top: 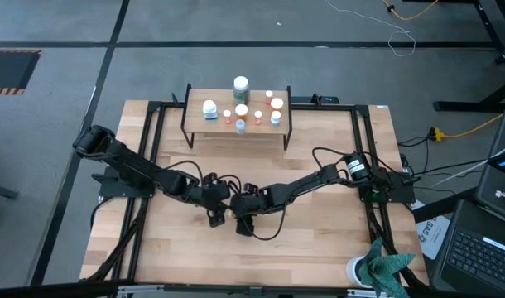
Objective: Pick and place medicine bottles onto shelf by color
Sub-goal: Put the orange pill bottle on the shelf
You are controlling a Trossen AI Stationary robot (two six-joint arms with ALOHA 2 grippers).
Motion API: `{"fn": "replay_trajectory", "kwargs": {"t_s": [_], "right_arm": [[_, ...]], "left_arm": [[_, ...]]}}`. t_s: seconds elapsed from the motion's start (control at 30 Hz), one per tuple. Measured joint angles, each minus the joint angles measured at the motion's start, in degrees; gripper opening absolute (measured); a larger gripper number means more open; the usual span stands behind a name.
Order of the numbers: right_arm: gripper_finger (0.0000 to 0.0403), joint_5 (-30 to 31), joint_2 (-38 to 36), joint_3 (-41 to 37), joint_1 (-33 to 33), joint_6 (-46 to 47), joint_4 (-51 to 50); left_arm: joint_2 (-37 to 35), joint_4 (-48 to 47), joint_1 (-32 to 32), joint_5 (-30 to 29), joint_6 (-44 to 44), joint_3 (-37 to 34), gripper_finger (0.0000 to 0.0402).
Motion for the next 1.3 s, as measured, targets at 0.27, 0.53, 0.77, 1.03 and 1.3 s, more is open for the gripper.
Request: {"fn": "replay_trajectory", "kwargs": {"t_s": [0.27,0.53,0.77,1.03,1.3], "right_arm": [[0.0219,0.9,0.0,0.0,0.0,-0.2,-0.4],[0.0186,7.4,0.0,0.0,0.9,1.3,0.6],[0.0187,7.4,0.0,0.0,1.3,0.0,5.6],[0.0187,6.2,0.0,-0.1,1.3,-0.2,6.9],[0.0187,4.9,0.0,-0.1,1.3,-0.2,7.0]], "left_arm": [[0.0,-3.3,0.0,0.0,-1.8,0.0,0.0182],[-0.1,-10.7,-0.6,-0.1,-4.9,0.0,0.0182],[0.3,-10.5,-0.4,1.3,-4.9,0.0,0.0182],[0.5,-5.5,-0.4,2.6,-3.3,0.0,0.0182],[0.6,-4.5,-0.4,3.0,-3.0,0.7,0.0182]]}}
